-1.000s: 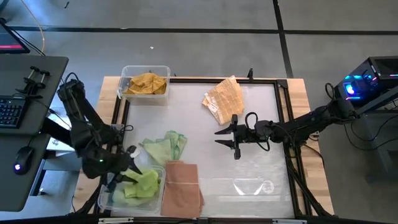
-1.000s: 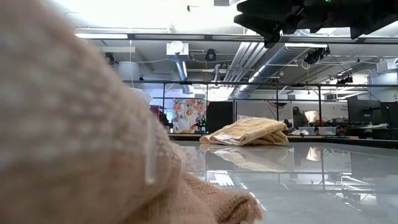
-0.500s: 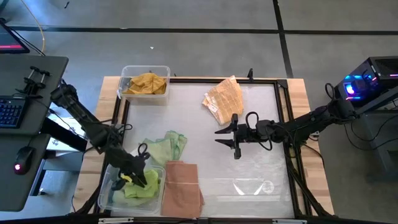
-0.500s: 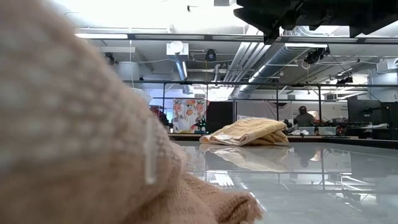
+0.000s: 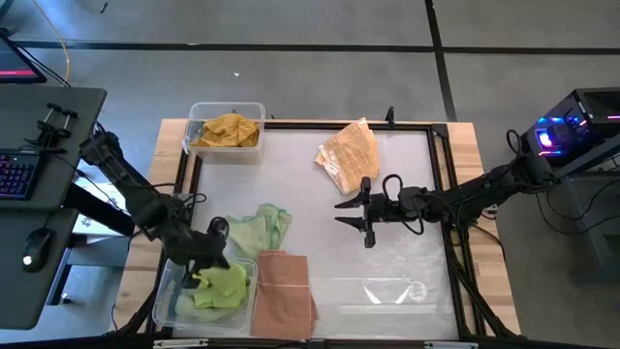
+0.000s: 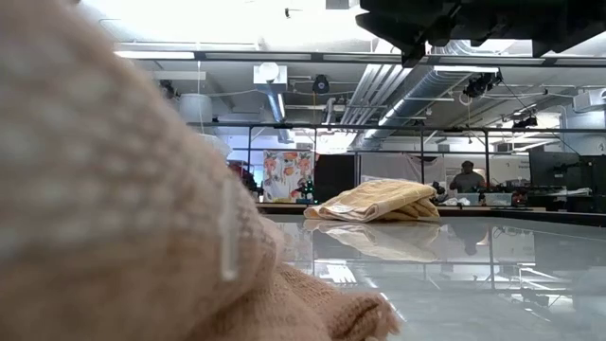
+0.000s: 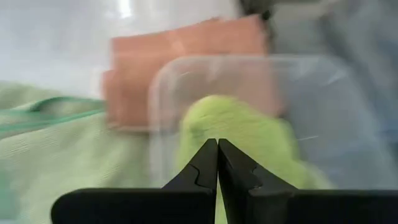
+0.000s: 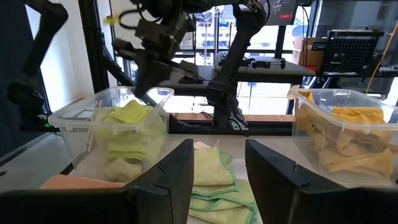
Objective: Sort towels by color in basket
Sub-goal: Put the light green towel into the bottom transparent bin, then put the light yellow towel into the top transparent bin
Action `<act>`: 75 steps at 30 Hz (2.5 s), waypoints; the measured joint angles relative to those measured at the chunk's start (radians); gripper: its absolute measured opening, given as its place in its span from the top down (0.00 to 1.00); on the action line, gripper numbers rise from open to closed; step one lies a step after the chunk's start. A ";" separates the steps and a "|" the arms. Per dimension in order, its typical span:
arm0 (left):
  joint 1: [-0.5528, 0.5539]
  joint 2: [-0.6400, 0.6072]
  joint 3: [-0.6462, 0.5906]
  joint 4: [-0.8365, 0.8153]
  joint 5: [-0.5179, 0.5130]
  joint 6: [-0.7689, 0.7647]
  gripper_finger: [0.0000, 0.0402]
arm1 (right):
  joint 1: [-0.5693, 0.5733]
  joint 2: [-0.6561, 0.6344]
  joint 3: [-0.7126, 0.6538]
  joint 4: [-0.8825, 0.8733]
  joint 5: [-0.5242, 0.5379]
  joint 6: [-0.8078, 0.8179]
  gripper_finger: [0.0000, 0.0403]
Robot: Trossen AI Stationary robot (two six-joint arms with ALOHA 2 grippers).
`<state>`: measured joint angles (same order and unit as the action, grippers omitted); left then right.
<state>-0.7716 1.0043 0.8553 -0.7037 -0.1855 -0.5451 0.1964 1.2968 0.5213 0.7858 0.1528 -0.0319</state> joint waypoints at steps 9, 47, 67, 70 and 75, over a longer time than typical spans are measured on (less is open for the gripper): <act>0.090 0.231 0.006 0.153 0.163 0.152 1.00 | 0.000 0.000 0.000 -0.012 0.000 -0.020 0.65; 0.692 0.129 -0.221 0.910 -0.267 0.805 1.00 | -0.283 0.000 0.000 -0.253 0.214 -0.049 0.48; 0.967 0.121 -0.153 0.909 -0.296 1.155 1.00 | -0.698 0.349 0.291 -0.486 0.118 0.013 0.45; 1.006 0.121 -0.153 0.915 -0.298 1.233 1.00 | -0.697 0.390 0.344 -0.497 0.117 -0.029 0.47; 1.117 0.121 -0.153 0.994 -0.343 1.353 1.00 | -0.703 0.426 0.394 -0.472 0.120 -0.095 0.49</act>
<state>0.3452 1.1252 0.7021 0.2901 -0.5285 0.8078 -0.5062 1.7226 0.9155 0.3140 0.2725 -0.1271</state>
